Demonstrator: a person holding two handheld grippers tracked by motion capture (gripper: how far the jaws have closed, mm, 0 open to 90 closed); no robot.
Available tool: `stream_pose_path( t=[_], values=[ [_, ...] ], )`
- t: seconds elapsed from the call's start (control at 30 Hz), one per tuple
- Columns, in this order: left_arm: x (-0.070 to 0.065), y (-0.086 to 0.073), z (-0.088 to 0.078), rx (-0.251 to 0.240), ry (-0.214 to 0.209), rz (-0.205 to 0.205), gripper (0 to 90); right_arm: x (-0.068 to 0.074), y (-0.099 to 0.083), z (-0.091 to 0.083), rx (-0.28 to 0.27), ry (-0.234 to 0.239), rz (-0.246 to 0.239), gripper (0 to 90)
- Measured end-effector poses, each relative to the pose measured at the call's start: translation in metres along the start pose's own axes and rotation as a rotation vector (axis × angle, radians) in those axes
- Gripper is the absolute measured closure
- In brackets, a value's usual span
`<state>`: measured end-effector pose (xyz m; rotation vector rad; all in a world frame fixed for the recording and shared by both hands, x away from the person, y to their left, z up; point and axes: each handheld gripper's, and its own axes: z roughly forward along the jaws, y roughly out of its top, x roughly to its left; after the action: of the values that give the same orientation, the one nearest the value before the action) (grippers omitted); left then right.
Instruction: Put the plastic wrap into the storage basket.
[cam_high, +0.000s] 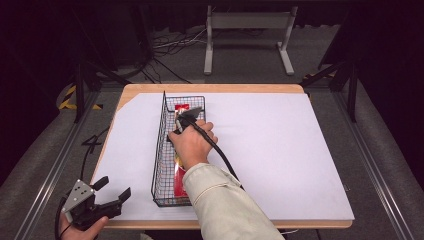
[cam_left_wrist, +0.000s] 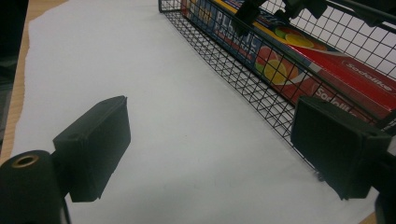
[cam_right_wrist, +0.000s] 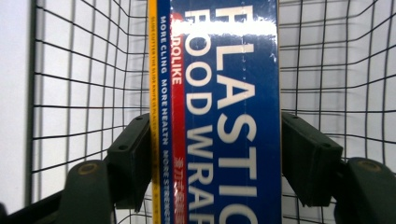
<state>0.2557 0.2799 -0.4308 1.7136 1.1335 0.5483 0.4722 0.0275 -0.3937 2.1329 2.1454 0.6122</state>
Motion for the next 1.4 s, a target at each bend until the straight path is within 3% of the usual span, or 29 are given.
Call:
stream_pose_path(
  t=[0.33, 0.53, 0.83, 1.0, 1.4],
  values=[
    [-0.001, 0.001, 0.002, 0.002, -0.002, 0.004, 13.0, -0.002, 0.000, -0.008, -0.020, 0.029, 0.013, 32.3],
    [-0.002, 0.003, 0.007, 0.005, -0.008, 0.013, 13.0, -0.001, 0.002, -0.023, -0.093, 0.039, -0.030, 29.9],
    [-0.002, 0.004, 0.013, 0.021, -0.009, 0.024, 13.0, 0.001, -0.002, -0.059, -0.195, 0.120, -0.097, 28.7],
    [-0.003, 0.005, 0.014, 0.022, -0.008, 0.034, 13.0, -0.011, -0.001, -0.080, -0.249, 0.151, -0.114, 28.6],
    [-0.004, 0.006, 0.020, 0.041, 0.000, 0.037, 13.0, -0.030, -0.002, -0.112, -0.282, 0.193, -0.173, 27.2]
  ],
)
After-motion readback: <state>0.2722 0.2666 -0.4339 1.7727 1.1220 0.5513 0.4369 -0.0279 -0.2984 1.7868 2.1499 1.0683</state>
